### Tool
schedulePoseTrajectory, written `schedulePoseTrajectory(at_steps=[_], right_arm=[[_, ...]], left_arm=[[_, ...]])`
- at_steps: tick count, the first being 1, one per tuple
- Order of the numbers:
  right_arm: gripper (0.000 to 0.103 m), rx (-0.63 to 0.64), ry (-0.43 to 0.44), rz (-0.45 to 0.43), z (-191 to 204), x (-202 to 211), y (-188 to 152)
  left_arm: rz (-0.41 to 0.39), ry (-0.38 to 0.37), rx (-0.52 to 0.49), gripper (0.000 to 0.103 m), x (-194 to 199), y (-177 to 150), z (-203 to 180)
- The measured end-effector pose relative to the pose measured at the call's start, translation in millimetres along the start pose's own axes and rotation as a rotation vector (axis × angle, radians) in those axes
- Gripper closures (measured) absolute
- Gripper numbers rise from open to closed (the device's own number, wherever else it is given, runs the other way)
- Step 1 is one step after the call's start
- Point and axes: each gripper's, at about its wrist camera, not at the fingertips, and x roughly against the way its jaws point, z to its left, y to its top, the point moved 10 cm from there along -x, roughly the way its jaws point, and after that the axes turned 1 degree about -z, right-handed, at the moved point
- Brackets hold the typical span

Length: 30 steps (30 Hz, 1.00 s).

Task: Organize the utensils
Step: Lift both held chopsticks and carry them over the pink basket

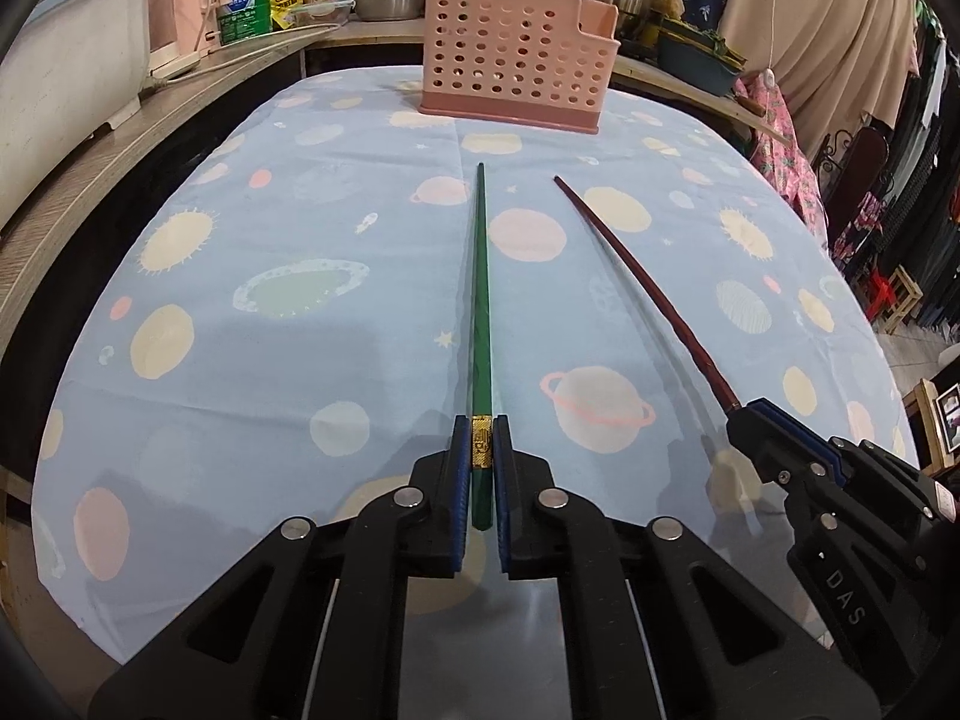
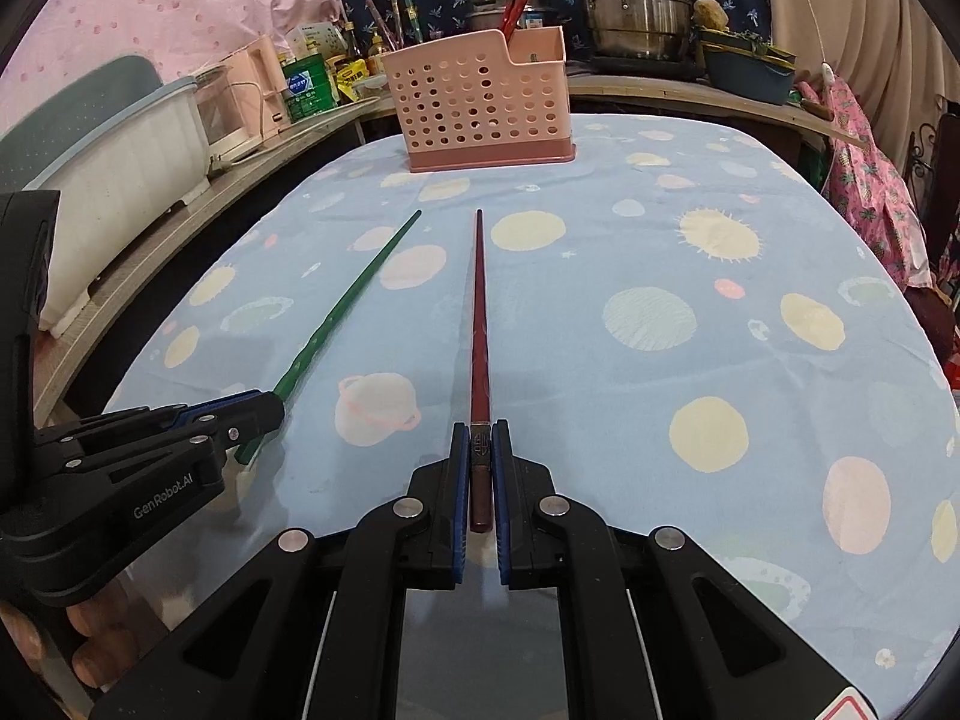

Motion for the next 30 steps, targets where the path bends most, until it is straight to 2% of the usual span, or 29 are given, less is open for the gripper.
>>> schedulePoseTrajectory(at_steps=[7, 15, 30], right_arm=[[0.096, -0.04, 0.027, -0.05, -2, 16, 28], [0.096, -0.064, 0.043, -0.139, -7, 35, 75], [0.096, -0.075, 0.06, -0.317, -15, 64, 174]], left_arm=[[-0.043, -0.018, 0.043, 0.096, 19, 23, 9], [-0.11, -0.03, 0.071, 0.096, 42, 58, 15], [-0.241, -0.057, 0.101, 0.096, 68, 150, 18]])
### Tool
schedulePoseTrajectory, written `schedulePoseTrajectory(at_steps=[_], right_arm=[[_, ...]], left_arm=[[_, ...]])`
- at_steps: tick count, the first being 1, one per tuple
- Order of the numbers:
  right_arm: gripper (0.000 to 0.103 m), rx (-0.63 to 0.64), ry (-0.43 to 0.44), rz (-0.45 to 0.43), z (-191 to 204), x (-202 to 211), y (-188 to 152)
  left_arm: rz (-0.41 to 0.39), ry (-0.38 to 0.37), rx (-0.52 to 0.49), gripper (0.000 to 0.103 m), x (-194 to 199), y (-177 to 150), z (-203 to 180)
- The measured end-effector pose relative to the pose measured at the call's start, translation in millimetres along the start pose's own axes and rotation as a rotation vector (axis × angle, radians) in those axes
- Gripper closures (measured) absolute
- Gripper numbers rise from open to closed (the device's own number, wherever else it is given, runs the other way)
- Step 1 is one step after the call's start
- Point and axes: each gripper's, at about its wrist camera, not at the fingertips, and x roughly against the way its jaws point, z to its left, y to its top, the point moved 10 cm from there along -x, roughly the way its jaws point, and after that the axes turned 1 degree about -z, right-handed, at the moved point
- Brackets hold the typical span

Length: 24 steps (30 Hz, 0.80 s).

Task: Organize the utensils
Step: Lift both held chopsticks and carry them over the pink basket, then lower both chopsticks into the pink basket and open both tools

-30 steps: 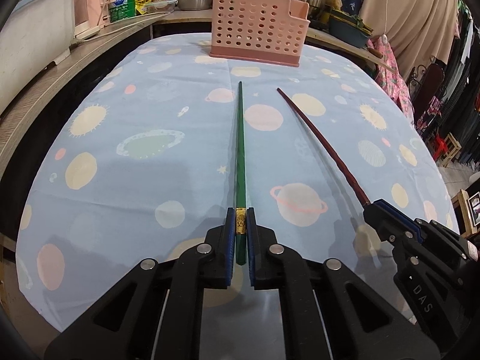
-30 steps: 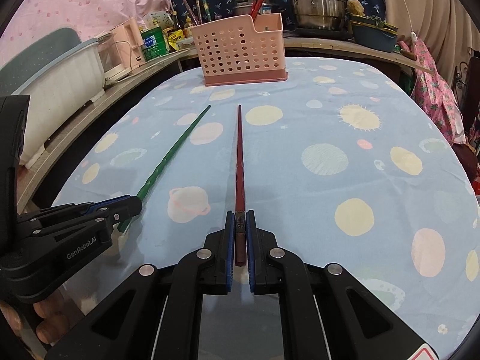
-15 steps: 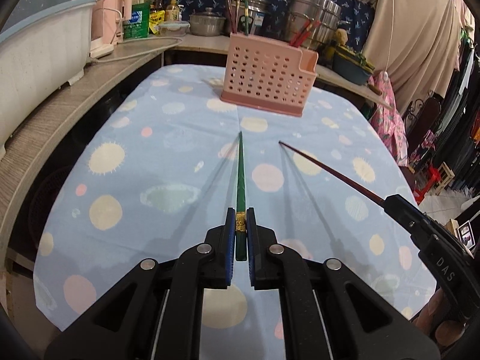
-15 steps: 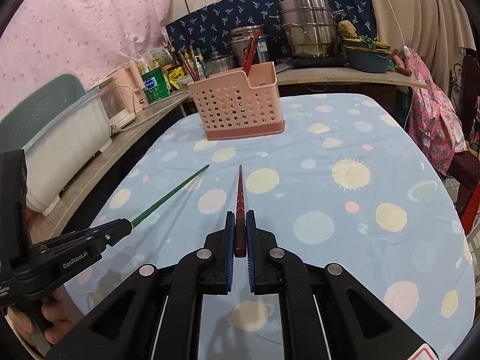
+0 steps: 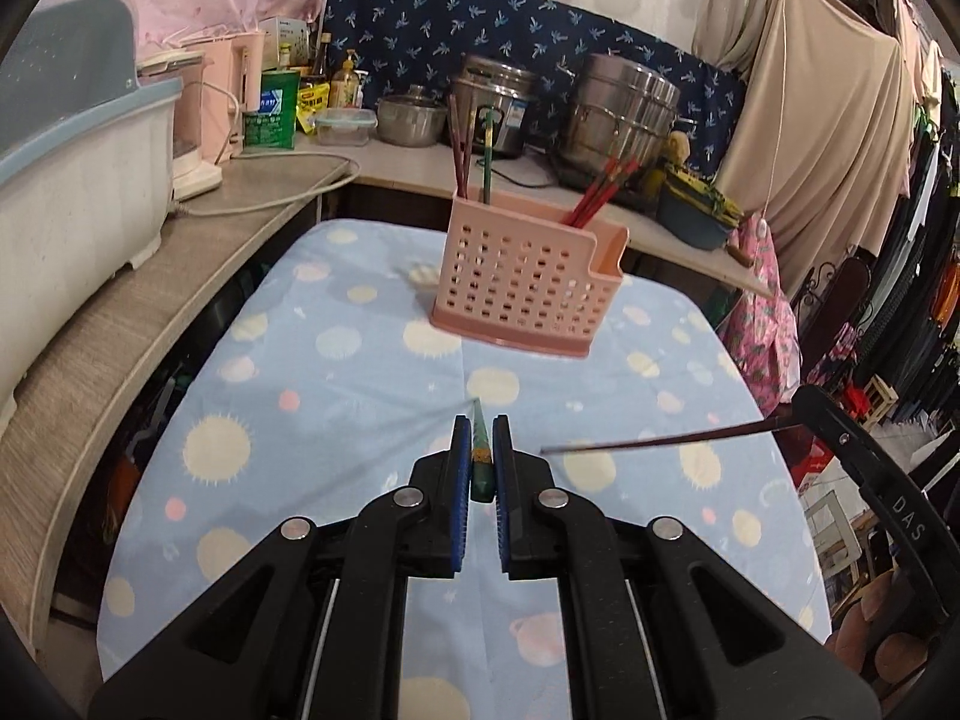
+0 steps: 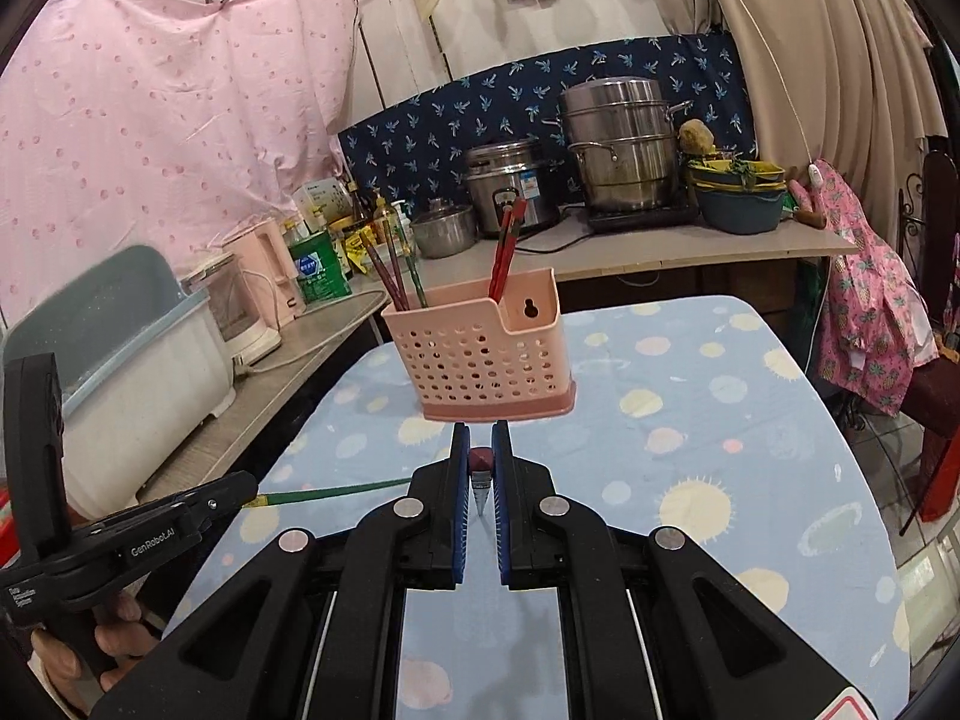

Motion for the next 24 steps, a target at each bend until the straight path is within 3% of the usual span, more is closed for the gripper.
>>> schedulePoseTrajectory(at_steps=[12, 24], right_arm=[[0.096, -0.019, -0.013, -0.033, -18, -28, 48], [0.096, -0.054, 0.052, -0.106, -14, -52, 134]], left_arm=[[-0.073, -0.003, -0.006, 0.096, -12, 71, -2], [-0.187, -0.015, -0.025, 0.096, -13, 163, -18]])
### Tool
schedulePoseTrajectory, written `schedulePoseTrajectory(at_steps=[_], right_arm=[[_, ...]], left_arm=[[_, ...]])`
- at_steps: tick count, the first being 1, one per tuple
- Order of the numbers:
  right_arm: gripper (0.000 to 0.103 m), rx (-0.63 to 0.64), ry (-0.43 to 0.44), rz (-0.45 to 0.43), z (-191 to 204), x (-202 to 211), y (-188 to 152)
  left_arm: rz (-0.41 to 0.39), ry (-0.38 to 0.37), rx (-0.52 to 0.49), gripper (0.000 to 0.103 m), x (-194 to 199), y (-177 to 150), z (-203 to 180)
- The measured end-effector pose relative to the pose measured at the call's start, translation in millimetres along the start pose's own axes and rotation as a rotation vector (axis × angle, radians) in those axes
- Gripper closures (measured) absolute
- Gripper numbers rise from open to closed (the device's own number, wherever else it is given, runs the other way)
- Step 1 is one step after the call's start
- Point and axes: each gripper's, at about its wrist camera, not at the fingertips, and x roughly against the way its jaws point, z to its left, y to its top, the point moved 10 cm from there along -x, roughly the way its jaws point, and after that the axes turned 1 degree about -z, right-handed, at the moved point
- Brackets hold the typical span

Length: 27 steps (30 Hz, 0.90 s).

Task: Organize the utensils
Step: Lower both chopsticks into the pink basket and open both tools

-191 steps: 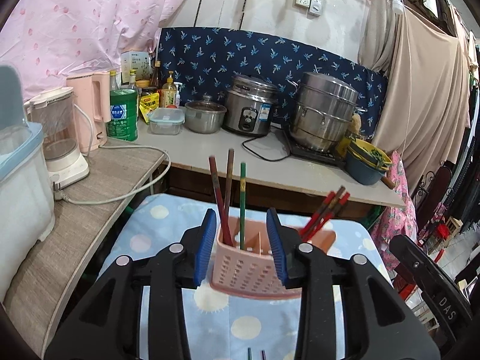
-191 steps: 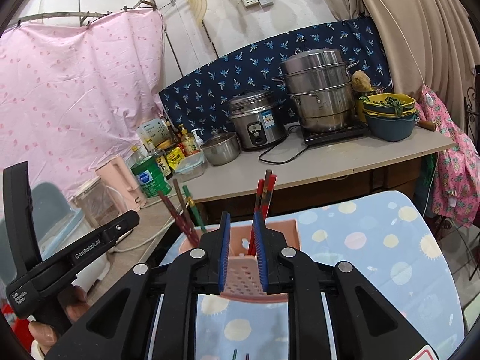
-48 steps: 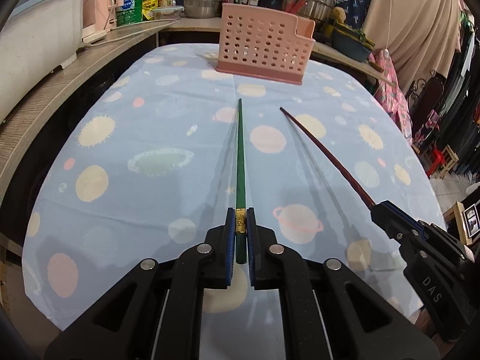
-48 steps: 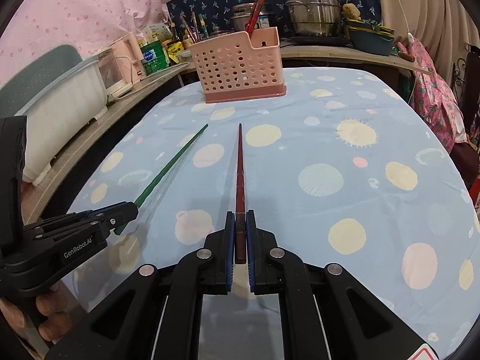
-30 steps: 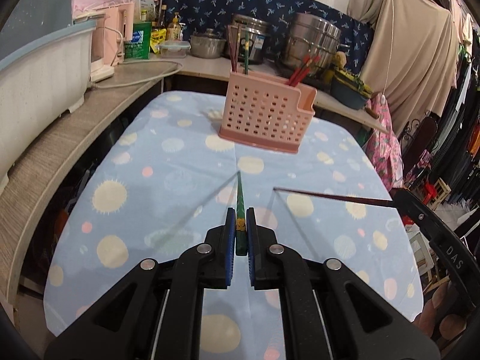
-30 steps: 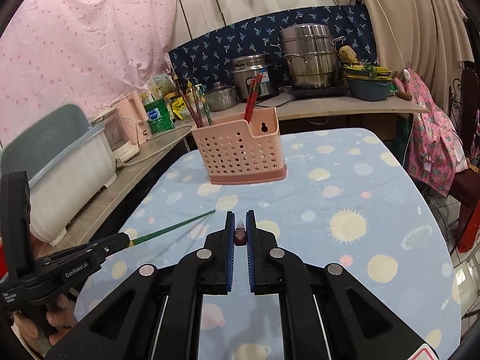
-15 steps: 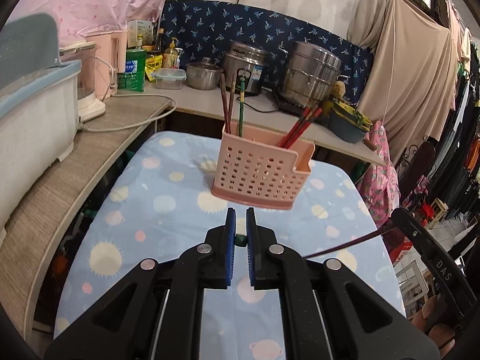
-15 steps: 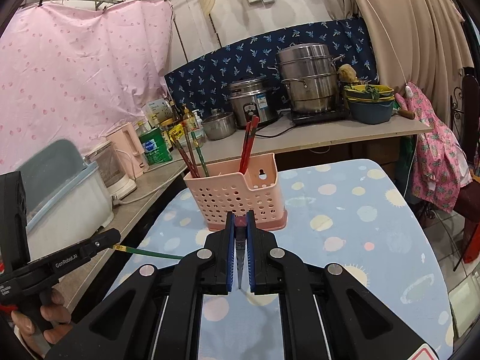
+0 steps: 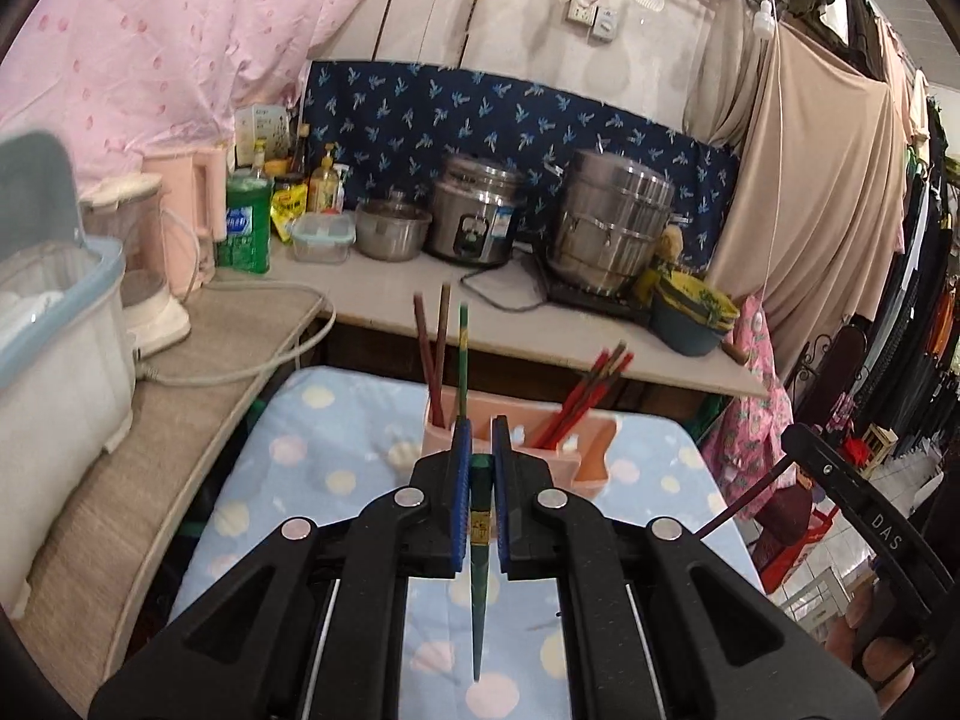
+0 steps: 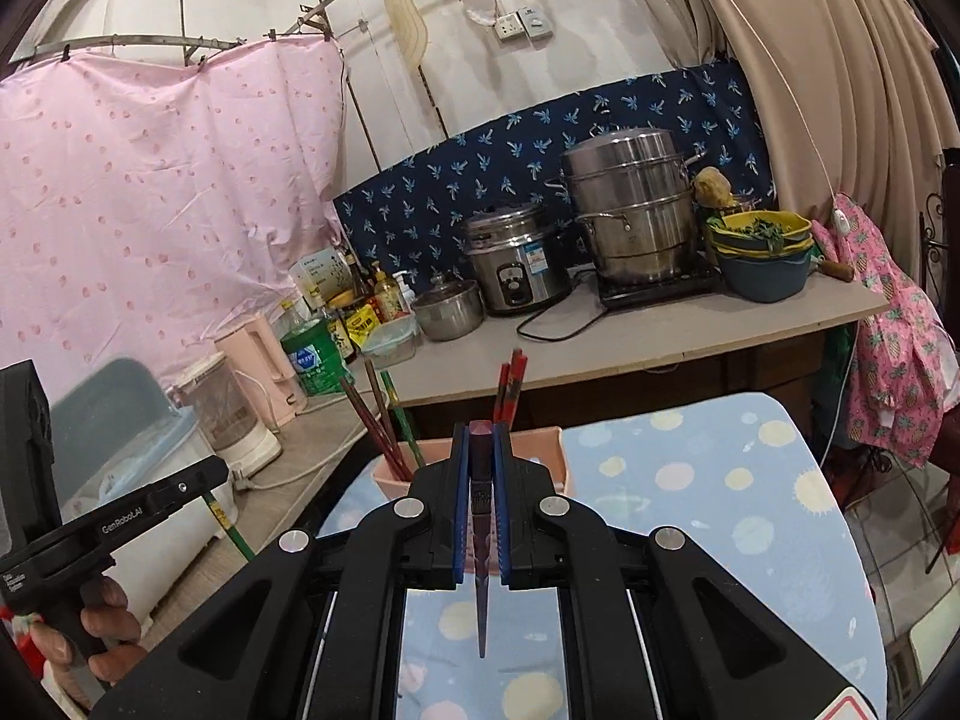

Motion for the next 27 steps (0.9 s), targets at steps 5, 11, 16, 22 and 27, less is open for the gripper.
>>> schedulePoseTrajectory(at_steps=[5, 11, 16, 22, 27], right_arm=[[0.096, -0.012, 0.024, -0.064, 13, -19, 47], [0.096, -0.05, 0.024, -0.117, 14, -50, 90], [0.096, -0.058, 0.013, -0.11, 12, -78, 98], [0.096, -0.053, 0.004, -0.075, 8, -104, 86], [0.096, -0.055, 0.001, -0.036, 3, -119, 67]], left_arm=[[-0.078, 0.001, -0.001, 0.096, -7, 51, -9], [-0.19, 0.013, 0.009, 0.096, -16, 108, -13], [-0.21, 0.043, 0.008, 0.096, -40, 129, -10], [-0.198, 0.059, -0.011, 0.097, -66, 128, -9], [-0.163, 0.061, -0.009, 0.097, -87, 114, -5]])
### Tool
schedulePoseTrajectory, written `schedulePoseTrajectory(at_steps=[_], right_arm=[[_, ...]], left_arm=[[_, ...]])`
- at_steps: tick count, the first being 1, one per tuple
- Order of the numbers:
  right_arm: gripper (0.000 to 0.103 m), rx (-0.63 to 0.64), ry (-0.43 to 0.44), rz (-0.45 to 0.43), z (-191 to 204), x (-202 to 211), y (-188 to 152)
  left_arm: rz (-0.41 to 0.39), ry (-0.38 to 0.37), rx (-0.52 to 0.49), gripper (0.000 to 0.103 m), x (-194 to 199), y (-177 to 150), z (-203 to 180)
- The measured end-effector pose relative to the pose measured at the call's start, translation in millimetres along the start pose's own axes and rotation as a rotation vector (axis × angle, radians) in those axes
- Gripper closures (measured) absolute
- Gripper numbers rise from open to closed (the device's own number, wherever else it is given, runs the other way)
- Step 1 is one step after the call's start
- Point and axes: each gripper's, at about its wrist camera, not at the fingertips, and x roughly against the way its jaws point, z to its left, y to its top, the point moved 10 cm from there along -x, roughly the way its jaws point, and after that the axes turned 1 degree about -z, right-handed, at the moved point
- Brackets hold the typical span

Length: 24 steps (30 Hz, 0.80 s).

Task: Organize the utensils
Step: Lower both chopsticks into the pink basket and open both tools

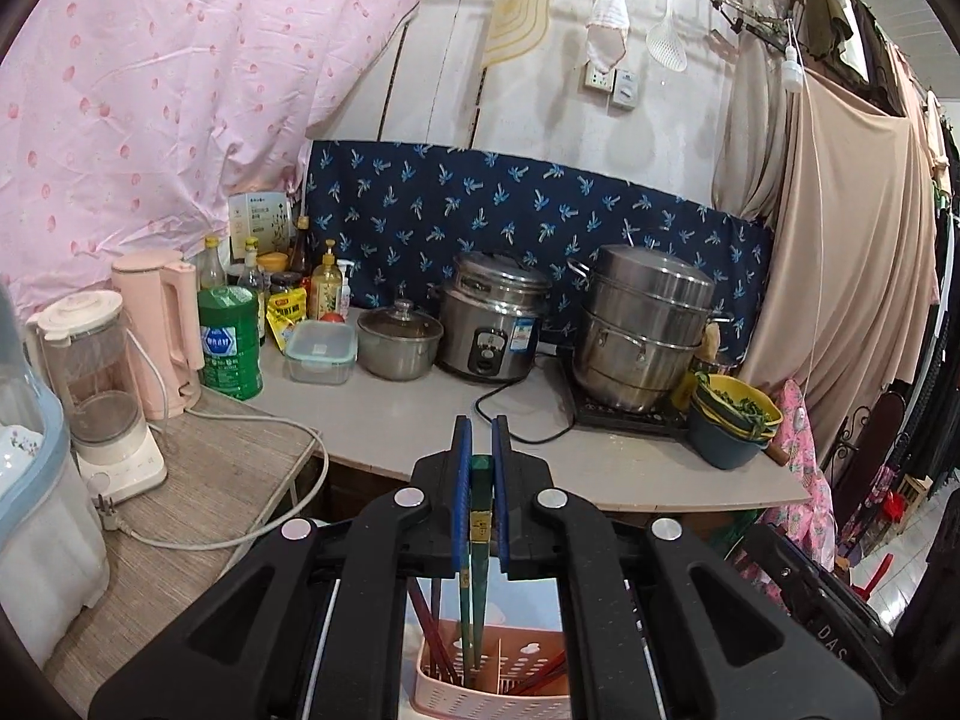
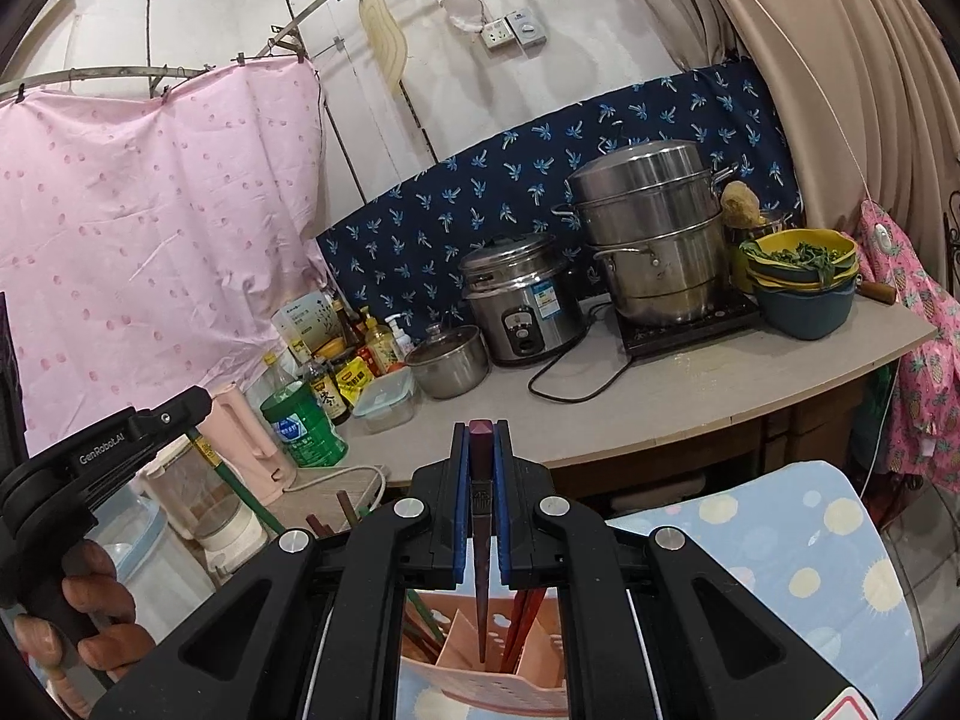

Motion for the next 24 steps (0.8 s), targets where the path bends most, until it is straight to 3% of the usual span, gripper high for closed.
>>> schedulePoseTrajectory(at_steps=[10, 16, 18, 24], right_arm=[[0.096, 0.001, -0.016, 0.078, -8, -21, -37], [0.095, 0.011, -0.023, 0.111, -9, -26, -51], [0.09, 0.003, -0.022, 0.114, -10, -26, -51], [0.09, 0.0, -0.028, 0.099, -12, -18, -48]], left_arm=[[0.114, 0.0, 0.015, 0.096, -31, -56, 7], [0.144, -0.002, 0.018, 0.096, -37, -71, 9], [0.149, -0.003, 0.016, 0.096, -36, -75, 9], [0.15, 0.003, 0.01, 0.082, -28, -83, 9]])
